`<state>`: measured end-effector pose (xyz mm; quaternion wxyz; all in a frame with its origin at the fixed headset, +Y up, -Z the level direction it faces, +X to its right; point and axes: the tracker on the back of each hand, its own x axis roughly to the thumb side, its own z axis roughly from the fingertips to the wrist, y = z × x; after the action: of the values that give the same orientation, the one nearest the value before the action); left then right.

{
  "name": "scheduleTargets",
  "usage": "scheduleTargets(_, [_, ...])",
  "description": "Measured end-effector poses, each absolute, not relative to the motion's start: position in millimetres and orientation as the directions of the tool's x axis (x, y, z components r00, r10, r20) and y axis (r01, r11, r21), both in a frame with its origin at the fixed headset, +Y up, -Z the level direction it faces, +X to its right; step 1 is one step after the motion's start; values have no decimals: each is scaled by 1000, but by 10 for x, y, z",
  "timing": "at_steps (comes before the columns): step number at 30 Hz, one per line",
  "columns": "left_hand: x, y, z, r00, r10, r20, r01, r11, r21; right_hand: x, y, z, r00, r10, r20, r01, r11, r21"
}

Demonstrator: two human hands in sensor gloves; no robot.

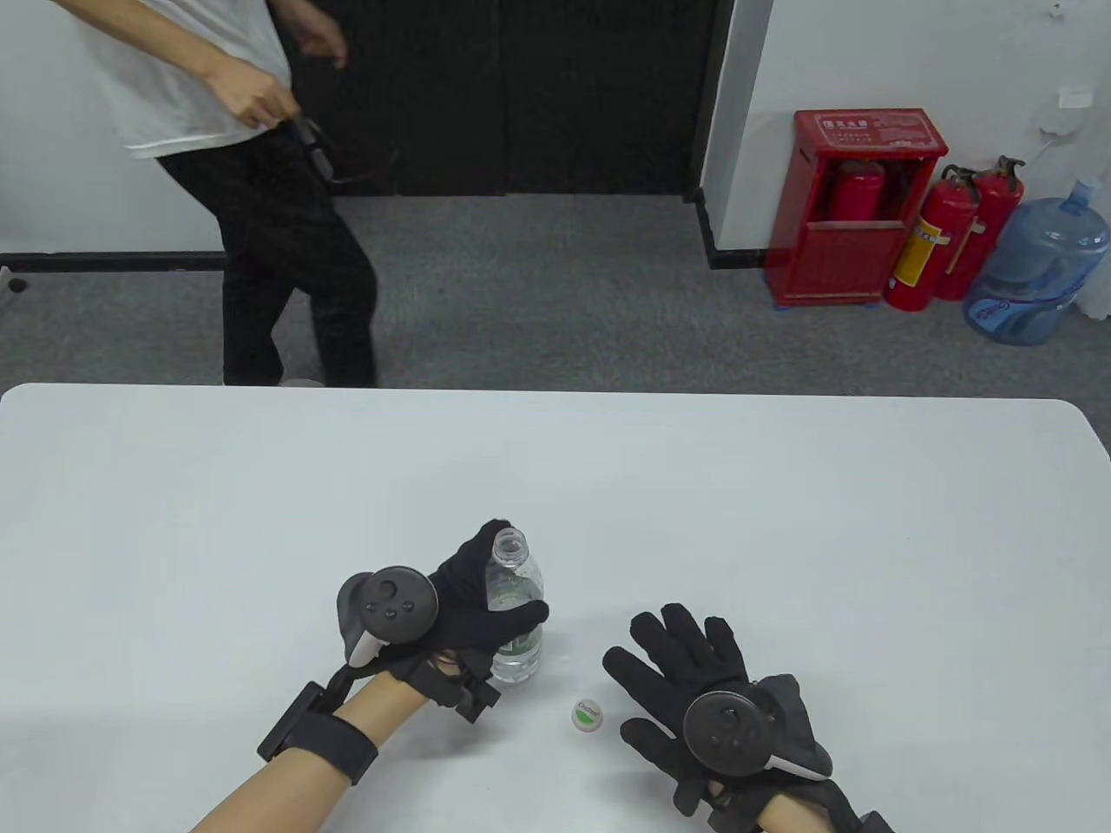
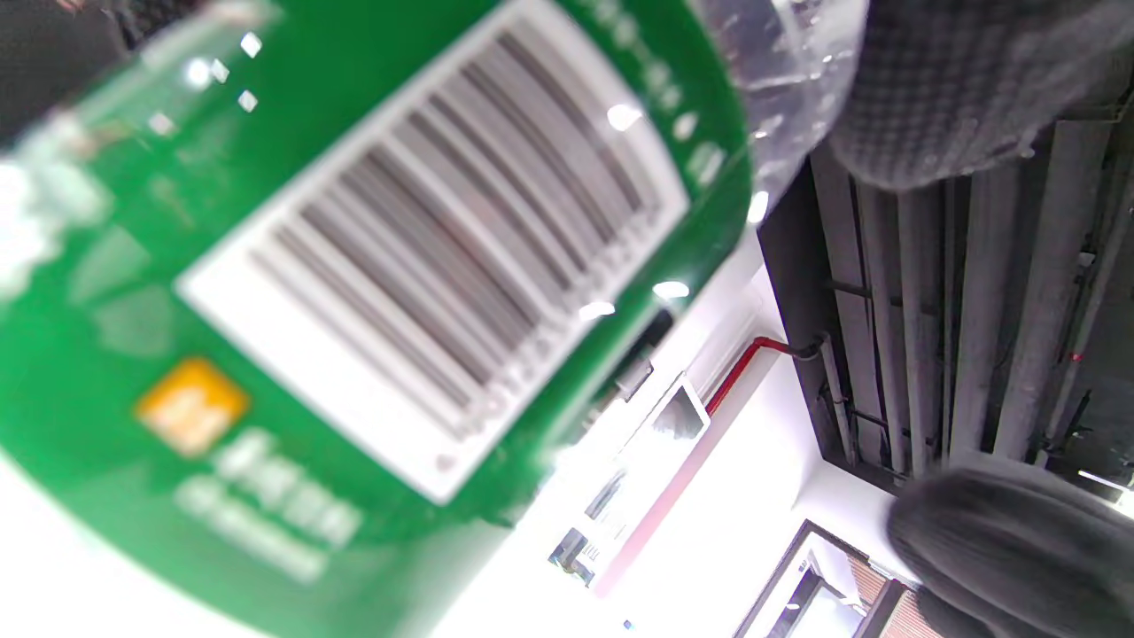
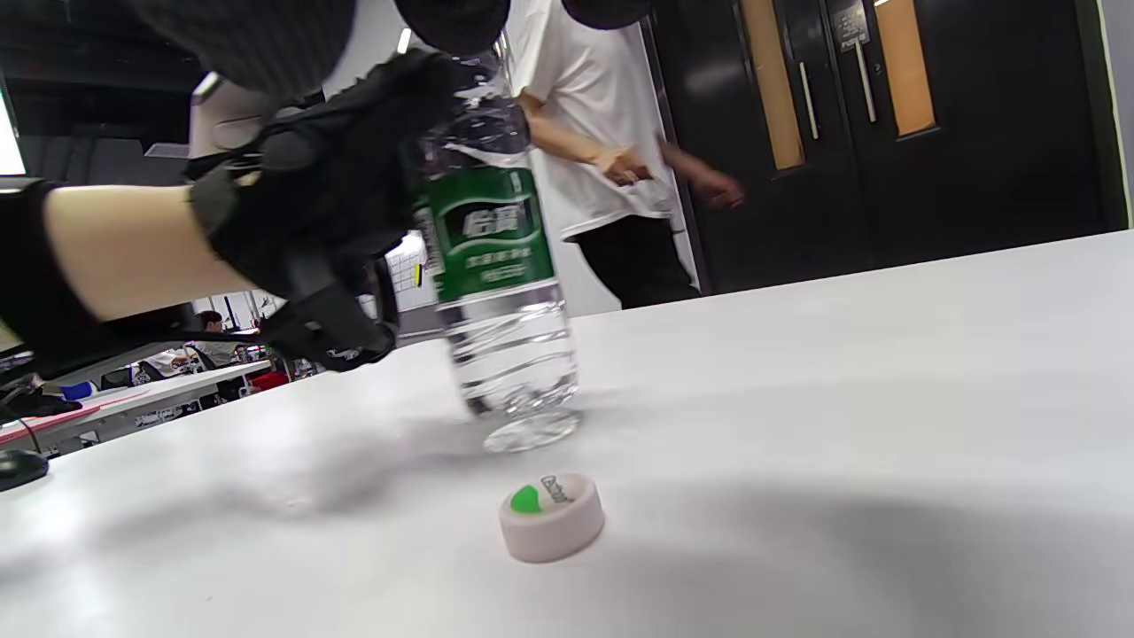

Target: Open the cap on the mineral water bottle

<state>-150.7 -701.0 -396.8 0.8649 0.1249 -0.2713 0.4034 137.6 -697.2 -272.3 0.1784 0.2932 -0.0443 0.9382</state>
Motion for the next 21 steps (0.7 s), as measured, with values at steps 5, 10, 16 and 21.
scheduleTargets(5, [-1410, -7042, -4216, 563, 637, 526, -758, 652, 22, 1378, -6979, -2728, -763, 323, 559, -369, -929, 33])
scheduleTargets(10, [-1388, -7121, -4281, 606, 611, 510, -726, 687, 40, 1381, -6977, -2733, -764, 325, 557, -363, -931, 44])
scheduleTargets(16, [-1461, -7185, -4273, 595, 671, 443, -727, 684, -60, 1396, -6983, -2745, -766, 335, 548, -371, -927, 47])
scheduleTargets(21, [-1642, -7210, -4039, 580, 688, 436, -727, 678, -103, 1401, -6970, -2740, -767, 333, 549, -379, -925, 30])
